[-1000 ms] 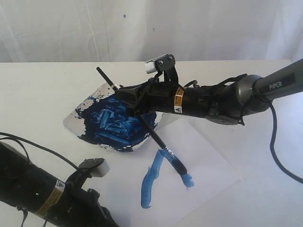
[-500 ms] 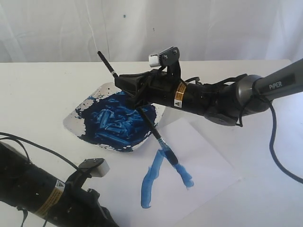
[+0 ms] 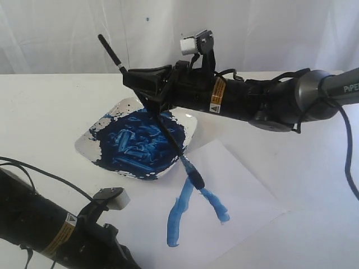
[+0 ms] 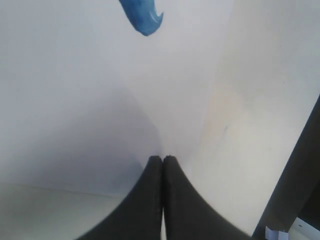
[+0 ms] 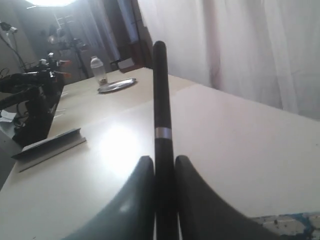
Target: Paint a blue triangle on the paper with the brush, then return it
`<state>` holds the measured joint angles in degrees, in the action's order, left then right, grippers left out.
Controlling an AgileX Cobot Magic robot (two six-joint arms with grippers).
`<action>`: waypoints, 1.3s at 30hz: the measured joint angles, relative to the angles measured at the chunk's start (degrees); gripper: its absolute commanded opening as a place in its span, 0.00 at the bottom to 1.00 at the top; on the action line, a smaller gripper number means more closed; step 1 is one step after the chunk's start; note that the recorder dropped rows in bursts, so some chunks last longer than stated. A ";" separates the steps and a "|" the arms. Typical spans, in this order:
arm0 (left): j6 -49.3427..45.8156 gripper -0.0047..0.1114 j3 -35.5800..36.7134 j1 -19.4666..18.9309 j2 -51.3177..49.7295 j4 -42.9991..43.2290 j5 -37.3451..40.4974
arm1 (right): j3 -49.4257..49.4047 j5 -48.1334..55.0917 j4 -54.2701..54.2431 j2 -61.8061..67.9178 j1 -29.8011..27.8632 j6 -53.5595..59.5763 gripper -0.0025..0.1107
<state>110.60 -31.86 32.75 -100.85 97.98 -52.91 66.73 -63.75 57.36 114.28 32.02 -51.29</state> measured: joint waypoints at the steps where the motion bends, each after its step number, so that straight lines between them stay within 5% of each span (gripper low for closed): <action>1: 0.00 0.04 0.00 0.00 0.00 0.00 0.00 | 0.00 0.00 1.07 0.00 0.00 -1.17 0.02; 22: 0.00 0.04 0.00 0.00 0.00 0.00 0.00 | 0.00 -1.58 -4.38 6.06 9.99 -4.68 0.02; 39: 0.00 0.04 0.00 0.00 0.00 0.00 0.00 | 0.00 3.69 -3.28 6.28 10.79 -4.56 0.02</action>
<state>110.60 -31.86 32.75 -100.85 97.98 -52.91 66.73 -60.06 54.08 120.56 42.81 -55.85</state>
